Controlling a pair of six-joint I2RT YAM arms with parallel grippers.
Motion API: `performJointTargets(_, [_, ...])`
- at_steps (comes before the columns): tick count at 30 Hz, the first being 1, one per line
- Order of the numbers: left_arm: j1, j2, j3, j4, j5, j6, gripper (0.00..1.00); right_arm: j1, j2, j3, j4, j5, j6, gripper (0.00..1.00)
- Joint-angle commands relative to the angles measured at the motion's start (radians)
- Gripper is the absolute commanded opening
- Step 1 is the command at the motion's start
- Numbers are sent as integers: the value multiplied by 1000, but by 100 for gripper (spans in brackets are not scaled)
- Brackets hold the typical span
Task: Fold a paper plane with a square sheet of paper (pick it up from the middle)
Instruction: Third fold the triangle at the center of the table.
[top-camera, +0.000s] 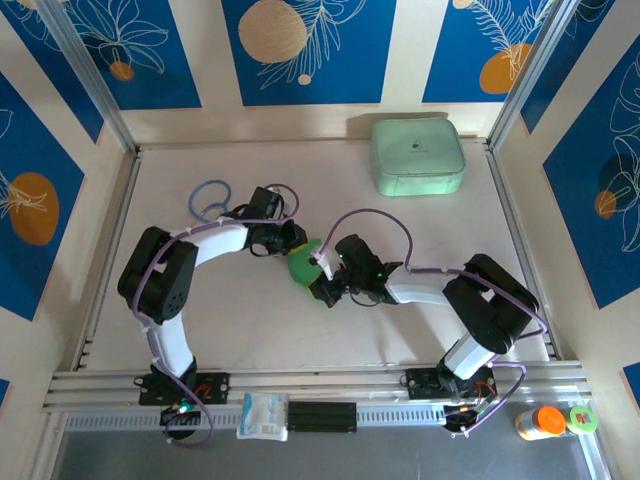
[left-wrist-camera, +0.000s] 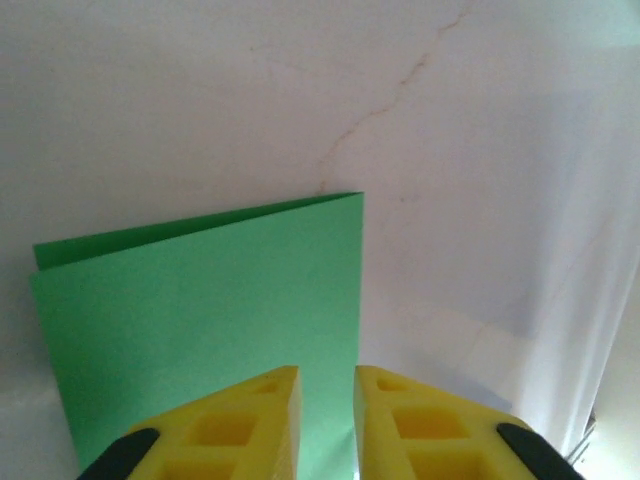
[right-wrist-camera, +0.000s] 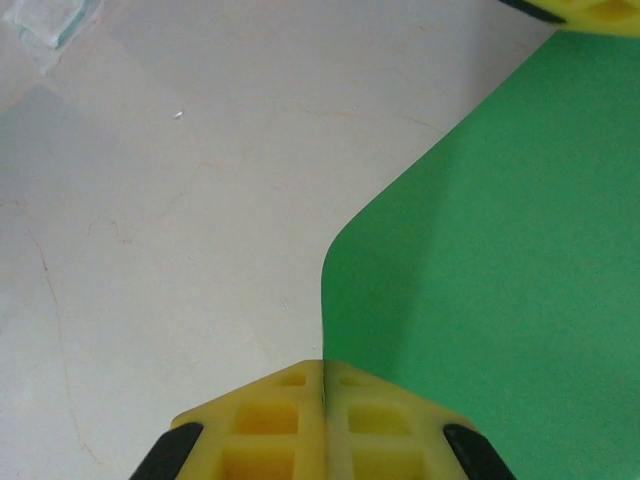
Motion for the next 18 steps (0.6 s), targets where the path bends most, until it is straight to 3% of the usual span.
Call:
performJointTargets(1, [-9, 51, 44, -95, -1, 66, 18, -16, 11, 27, -17, -52, 31, 0])
performJointTargets(18, [-34, 183, 132, -217, -20, 172, 4, -64, 54, 89, -90, 18, 112, 0])
